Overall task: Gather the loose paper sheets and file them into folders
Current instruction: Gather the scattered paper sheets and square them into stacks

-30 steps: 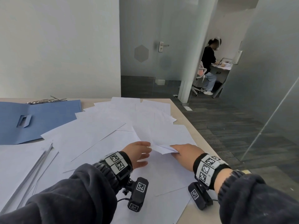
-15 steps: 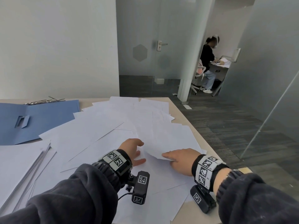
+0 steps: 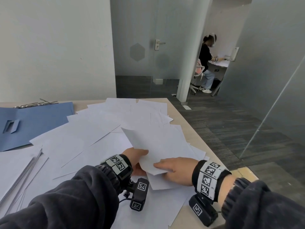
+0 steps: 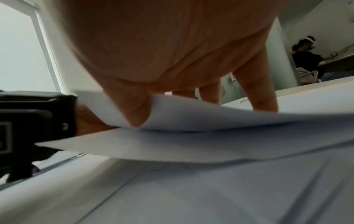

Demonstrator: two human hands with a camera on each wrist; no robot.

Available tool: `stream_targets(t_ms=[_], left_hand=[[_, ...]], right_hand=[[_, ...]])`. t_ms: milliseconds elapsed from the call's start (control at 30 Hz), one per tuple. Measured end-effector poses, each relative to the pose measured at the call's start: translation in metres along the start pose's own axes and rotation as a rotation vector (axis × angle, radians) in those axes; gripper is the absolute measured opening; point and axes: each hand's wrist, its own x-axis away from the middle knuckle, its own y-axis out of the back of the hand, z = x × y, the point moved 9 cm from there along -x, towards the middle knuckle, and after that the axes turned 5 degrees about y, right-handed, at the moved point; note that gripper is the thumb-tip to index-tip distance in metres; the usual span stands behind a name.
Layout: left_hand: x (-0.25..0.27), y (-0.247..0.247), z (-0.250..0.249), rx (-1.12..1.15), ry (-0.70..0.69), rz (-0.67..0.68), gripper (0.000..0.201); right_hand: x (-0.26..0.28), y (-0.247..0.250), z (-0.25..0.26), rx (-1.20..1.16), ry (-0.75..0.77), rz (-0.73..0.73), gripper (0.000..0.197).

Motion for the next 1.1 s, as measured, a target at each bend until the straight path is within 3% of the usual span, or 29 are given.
stream_targets(t_ms=[133,300,433,467,533,700,833,933,1033,1100], left_hand=[[0.004,0.01,-0.008,-0.085,-0.073,-0.057,0.029],[0.007,0.047,-0.03,-0.147,-0.171,-0.141,0.043],[-0.005,0.089,-0.04,-0.138,-0.216,-0.202,0.058],[0.004,0.092,-0.044,-0.112,-0.23,-0.202,0.057],[0.019,0.094,-0.047,-0.028,-0.253,-0.187,0.036],[0.021,0.087,-0.04,-0.043,-0.225,-0.063,0.023],[0.014,0.086,-0.035,-0.253,-0.202,-0.082,0.043],[0.013,0.083,-0.043,-0.373,-0.212,-0.082,0.039],[0.01,0.088,-0.06,-0.46,-0.24,-0.1,0.026],[0.009,0.098,-0.08,-0.654,-0.301,-0.201,0.025]], right_hand=[[0.003,0.01,-0.002,-0.169,-0.042,-0.001,0.056],[-0.004,0.043,-0.056,-0.517,-0.191,-0.389,0.044],[-0.011,0.042,-0.091,-0.705,-0.396,-0.519,0.061],[-0.014,0.04,-0.094,-0.769,-0.425,-0.553,0.068],[-0.021,0.037,-0.096,-0.932,-0.427,-0.625,0.075],[-0.042,0.036,-0.058,-1.278,-0.258,-0.584,0.021],[-0.056,0.027,-0.042,-1.218,-0.252,-0.464,0.02],[-0.057,0.019,-0.046,-1.163,-0.315,-0.436,0.021],[-0.053,0.022,-0.067,-1.191,-0.383,-0.561,0.024],[-0.046,0.026,-0.089,-1.3,-0.454,-0.721,0.017]])
